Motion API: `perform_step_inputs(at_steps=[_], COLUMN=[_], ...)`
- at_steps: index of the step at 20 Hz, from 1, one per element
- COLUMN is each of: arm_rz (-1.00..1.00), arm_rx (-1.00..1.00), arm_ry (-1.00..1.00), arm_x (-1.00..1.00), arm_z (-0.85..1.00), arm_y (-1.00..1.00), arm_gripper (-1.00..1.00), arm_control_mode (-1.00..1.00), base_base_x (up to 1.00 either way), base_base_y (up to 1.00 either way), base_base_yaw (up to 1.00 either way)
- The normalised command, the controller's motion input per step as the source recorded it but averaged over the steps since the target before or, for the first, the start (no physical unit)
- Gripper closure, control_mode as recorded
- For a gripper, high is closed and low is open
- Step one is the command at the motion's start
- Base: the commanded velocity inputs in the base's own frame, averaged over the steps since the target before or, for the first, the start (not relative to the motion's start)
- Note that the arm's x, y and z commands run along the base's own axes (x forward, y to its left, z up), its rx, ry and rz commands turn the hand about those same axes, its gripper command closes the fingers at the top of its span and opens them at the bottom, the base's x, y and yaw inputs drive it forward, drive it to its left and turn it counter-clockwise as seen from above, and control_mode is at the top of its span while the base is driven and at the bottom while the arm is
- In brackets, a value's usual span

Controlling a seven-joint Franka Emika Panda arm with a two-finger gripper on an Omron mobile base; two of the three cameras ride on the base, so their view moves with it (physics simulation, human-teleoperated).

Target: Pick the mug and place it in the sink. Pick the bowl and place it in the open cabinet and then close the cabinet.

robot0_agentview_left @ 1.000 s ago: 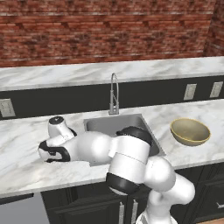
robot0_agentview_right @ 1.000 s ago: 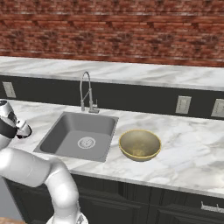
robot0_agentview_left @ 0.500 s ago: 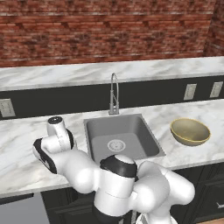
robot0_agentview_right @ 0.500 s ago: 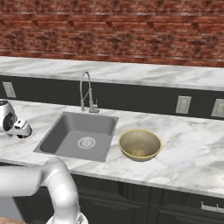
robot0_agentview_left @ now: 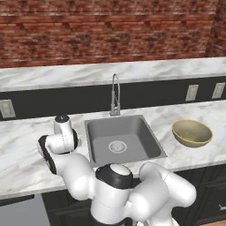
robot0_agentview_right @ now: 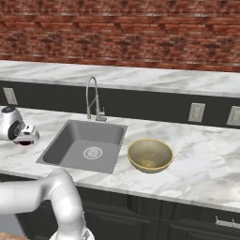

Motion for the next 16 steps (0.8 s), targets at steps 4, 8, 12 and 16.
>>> perform_step_inputs(at_steps=[4, 8, 12, 16], arm_rz=[0.1, 0.07, 0.09, -0.01], arm_rx=[0.0, 0.0, 0.0, 0.0], arm_ry=[0.0, 0.0, 0.0, 0.0], arm_x=[0.12, 0.0, 0.0, -0.02], arm_z=[-0.16, -0.09, -0.08, -0.07], arm_y=[0.0, 0.04, 0.1, 0.22], arm_gripper=[1.0, 1.0, 1.0, 1.0], arm_control_mode=[-1.0, -1.0, -1.0, -1.0], base_base_x=[0.0, 0.0, 0.0, 0.0], base_base_y=[0.0, 0.0, 0.0, 0.0], base_base_yaw=[0.0, 0.0, 0.0, 0.0])
